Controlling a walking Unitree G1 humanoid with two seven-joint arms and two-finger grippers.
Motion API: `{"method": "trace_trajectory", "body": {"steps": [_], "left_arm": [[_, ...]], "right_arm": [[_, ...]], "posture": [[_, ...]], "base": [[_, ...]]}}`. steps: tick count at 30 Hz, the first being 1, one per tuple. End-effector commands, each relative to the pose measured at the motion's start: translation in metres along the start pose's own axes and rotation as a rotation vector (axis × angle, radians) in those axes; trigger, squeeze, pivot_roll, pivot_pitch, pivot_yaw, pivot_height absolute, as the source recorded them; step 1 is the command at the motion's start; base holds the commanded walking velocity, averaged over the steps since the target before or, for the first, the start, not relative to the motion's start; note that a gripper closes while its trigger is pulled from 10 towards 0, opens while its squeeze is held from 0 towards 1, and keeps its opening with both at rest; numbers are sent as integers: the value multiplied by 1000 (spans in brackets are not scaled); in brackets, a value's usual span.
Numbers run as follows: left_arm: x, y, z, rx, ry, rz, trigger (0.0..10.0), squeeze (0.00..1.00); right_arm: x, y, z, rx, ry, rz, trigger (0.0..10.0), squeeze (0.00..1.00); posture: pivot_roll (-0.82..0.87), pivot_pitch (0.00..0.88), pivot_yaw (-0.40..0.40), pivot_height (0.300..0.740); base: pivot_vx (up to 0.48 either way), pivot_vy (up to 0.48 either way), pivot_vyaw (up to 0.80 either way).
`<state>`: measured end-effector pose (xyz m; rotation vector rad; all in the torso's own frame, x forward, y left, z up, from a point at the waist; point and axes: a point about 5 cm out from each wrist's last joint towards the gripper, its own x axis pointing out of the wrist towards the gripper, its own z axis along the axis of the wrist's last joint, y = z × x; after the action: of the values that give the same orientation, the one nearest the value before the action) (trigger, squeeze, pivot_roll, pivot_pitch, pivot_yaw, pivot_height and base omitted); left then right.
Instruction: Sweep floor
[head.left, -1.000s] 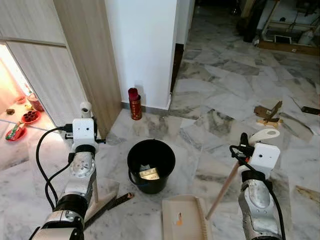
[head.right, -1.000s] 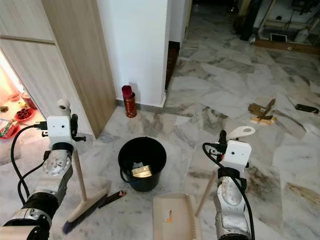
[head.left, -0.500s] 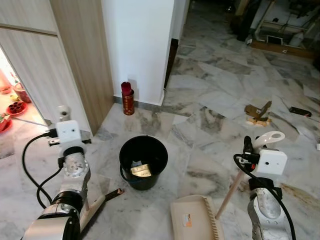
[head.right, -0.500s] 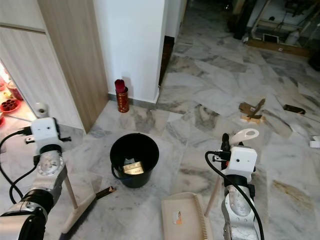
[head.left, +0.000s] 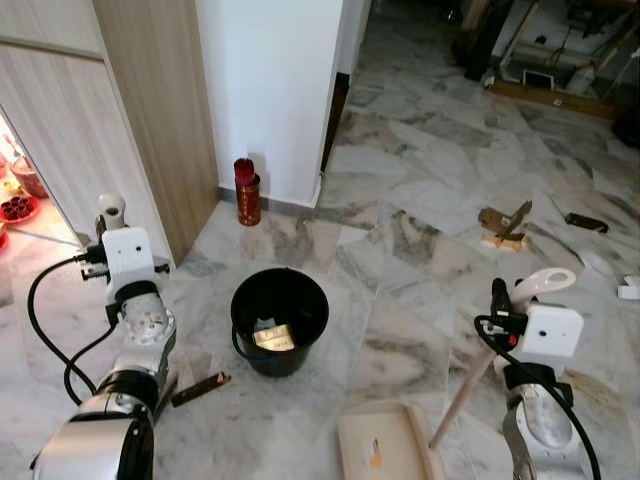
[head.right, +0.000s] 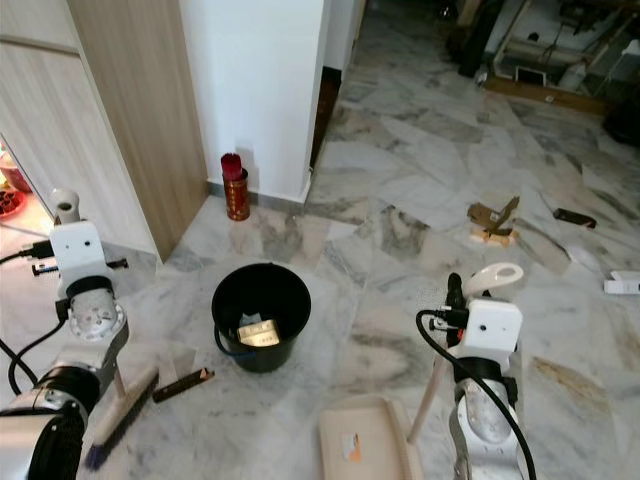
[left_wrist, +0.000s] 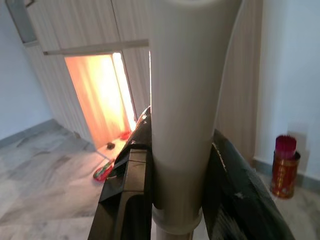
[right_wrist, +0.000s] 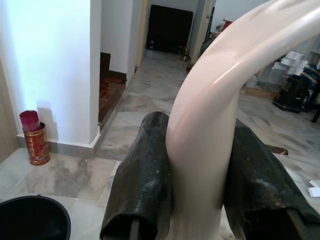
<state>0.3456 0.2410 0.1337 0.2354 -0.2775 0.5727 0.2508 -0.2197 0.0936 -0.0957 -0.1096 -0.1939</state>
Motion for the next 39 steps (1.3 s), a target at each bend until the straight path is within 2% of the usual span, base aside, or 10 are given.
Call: {"method": "trace_trajectory", "body": {"steps": [1,5,7,11,19,25,29,32,38,39], "left_arm": [[6,-6,15,-21,-79,-11,9843,0],[3,-10,14,-8,-86,-37,9804,0],[0,-17,11,-29,-55,-98,9843,0],[-12,-37,1,-124,48,-250,9922,0],[-34,-57,-13,-225,181,-368,9804,0],[-34,-55,-16,-411,256,-313,9843,0],[-31,-52,-13,-482,242,-306,9882,0],[-24,-45,-3,-550,191,-282,9882,0],[-17,-34,13,-538,95,-339,9922,0],[-15,-28,21,-481,45,-404,10000,0]], "right_arm": [[-1,-5,7,-16,-24,-5,10000,0],[-6,-6,10,-18,-19,2,10000,0],[-8,-9,13,-22,-21,0,10000,0],[-12,-15,16,-39,-16,-4,10000,0],[-16,-17,19,-49,-2,1,10000,0],[-11,-12,19,-37,-2,14,10000,0],[-10,-8,19,-25,-1,21,10000,0],[-9,-3,18,-12,1,28,10000,0],[-9,2,16,1,4,31,10000,0],[-9,4,15,5,7,31,10000,0]], "posture": [[-163,102,-147,740],[-198,120,-155,740],[-207,127,-159,740],[-227,143,-167,740],[-225,158,-177,740],[-200,157,-175,740],[-185,157,-170,740],[-166,155,-161,740],[-148,152,-151,740],[-132,151,-144,740]], "base": [[0,0,0],[0,0,0],[0,0,0],[0,0,0],[0,0,0],[0,0,0],[0,0,0],[0,0,0],[0,0,0],[0,0,0]]}}
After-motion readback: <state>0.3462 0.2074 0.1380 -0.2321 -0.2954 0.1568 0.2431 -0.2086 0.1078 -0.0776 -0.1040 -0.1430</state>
